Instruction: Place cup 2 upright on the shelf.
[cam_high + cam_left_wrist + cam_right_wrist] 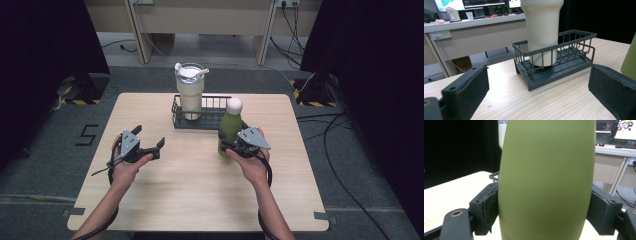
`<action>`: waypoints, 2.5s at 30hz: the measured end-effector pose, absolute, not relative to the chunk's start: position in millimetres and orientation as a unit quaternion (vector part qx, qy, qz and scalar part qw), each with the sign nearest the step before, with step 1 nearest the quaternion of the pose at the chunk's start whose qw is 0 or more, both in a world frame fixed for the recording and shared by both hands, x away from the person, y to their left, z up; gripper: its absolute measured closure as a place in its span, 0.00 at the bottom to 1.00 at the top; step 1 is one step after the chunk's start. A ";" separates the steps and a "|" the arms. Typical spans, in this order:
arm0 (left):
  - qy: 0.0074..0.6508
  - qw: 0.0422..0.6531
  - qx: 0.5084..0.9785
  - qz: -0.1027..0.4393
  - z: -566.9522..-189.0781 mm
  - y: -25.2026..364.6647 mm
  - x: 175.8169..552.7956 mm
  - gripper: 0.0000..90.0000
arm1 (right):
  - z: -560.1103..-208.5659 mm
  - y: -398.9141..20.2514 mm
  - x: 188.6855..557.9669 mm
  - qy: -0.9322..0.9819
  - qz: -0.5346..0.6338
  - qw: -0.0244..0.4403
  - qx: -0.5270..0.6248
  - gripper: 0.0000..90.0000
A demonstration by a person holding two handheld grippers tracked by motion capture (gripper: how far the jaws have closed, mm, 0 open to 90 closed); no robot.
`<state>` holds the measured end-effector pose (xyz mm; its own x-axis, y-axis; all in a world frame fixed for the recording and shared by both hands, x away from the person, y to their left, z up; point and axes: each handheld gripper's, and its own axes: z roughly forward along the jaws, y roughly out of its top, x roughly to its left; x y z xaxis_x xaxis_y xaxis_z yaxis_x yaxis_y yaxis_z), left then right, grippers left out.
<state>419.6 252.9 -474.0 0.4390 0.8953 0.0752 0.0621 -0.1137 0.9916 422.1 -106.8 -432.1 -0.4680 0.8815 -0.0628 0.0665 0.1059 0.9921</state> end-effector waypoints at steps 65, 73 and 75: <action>0.379 0.553 0.638 0.379 -473.8 253.9 420.1 0.04 | -375.9 -100.0 463.7 0.605 0.582 0.395 0.374 0.24; 0.379 0.553 0.637 0.379 -473.7 254.3 420.1 0.04 | -370.2 -97.0 467.2 0.603 0.584 0.395 0.373 0.24; 0.380 0.553 0.637 0.379 -473.5 254.8 420.1 0.04 | -368.5 -96.0 468.2 0.603 0.585 0.395 0.372 0.24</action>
